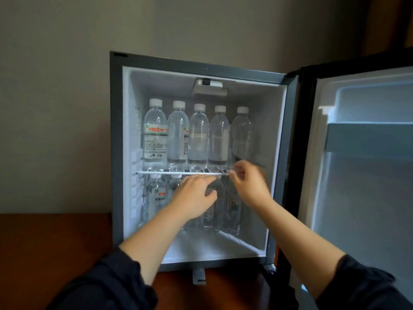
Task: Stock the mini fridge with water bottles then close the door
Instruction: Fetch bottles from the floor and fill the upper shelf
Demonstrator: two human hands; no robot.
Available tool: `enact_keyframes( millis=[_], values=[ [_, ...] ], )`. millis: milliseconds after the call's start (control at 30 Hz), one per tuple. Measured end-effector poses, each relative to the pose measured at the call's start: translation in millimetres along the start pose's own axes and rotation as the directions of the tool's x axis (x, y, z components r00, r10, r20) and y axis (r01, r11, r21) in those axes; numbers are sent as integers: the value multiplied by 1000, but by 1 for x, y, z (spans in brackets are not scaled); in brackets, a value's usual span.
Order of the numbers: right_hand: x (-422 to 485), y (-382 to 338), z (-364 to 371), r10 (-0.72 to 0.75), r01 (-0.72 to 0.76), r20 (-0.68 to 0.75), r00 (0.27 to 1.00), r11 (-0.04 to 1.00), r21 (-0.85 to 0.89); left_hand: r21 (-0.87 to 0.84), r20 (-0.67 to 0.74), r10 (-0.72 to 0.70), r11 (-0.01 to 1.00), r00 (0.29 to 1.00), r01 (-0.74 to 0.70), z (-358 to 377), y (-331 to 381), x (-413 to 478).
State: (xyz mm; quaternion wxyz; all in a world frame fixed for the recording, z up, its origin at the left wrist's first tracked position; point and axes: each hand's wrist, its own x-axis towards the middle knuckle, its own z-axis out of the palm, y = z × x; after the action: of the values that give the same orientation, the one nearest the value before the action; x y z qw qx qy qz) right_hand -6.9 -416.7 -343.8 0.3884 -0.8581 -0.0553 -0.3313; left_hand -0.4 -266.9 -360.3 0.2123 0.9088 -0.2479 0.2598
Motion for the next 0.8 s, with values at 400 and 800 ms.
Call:
enact_keyframes(
  millis=[400, 800],
  values=[
    [-87, -60, 55, -87, 176, 488, 868, 974, -140, 82, 276, -352, 936, 894, 343, -75, -47, -140],
    [-223, -181, 181, -358, 329, 770, 528, 922, 203, 290, 207, -743, 668, 637, 685, -176, -118, -346]
  ],
)
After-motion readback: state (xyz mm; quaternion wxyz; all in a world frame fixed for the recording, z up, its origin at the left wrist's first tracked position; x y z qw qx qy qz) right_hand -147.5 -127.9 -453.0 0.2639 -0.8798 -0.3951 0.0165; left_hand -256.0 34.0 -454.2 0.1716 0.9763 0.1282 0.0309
